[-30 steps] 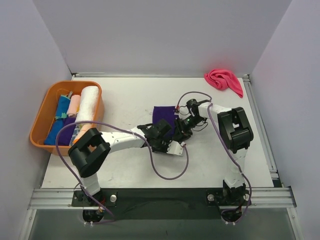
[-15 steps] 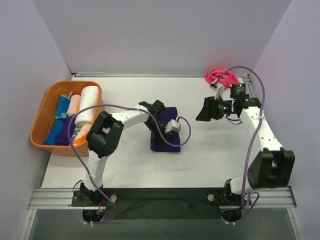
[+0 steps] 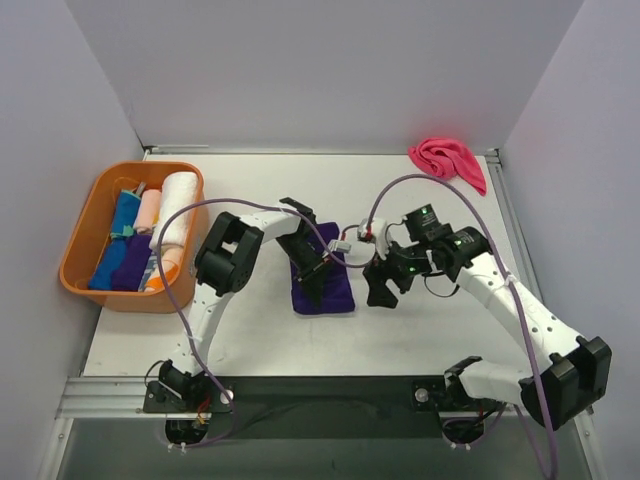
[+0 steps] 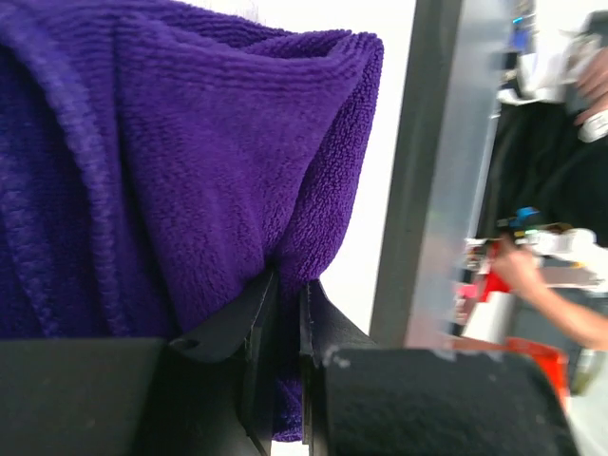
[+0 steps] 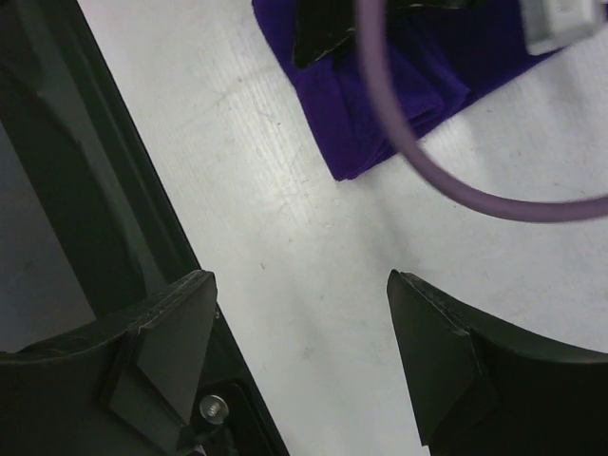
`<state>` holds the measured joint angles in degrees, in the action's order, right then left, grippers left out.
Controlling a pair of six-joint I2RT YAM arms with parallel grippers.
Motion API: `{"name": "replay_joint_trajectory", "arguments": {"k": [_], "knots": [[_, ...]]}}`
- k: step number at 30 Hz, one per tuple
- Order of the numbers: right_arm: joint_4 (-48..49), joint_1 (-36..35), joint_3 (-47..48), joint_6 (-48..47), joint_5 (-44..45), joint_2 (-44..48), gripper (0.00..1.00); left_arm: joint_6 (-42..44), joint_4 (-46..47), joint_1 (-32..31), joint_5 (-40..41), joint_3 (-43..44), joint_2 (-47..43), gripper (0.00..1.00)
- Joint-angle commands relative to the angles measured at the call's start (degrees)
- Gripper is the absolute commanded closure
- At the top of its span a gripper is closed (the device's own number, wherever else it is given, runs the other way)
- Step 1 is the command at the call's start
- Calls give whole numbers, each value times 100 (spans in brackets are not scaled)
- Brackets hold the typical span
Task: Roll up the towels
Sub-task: Roll the towel
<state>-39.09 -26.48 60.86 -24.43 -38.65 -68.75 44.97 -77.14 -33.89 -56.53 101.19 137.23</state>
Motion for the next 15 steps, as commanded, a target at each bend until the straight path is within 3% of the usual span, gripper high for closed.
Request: {"name": "replay_joint_trajectory", "arguments": {"k": [1,7,15], "knots": [[-257,-839,154,-273,894,-155,27,258,-529,119,512,85,471,100],[805,-2140,164,-80,1921,-963,33,486,-793,207,494,384,752,99],[2546,-2371,-145,-387,2134,-1975,36,609,-811,234,459,402,849,95]]}}
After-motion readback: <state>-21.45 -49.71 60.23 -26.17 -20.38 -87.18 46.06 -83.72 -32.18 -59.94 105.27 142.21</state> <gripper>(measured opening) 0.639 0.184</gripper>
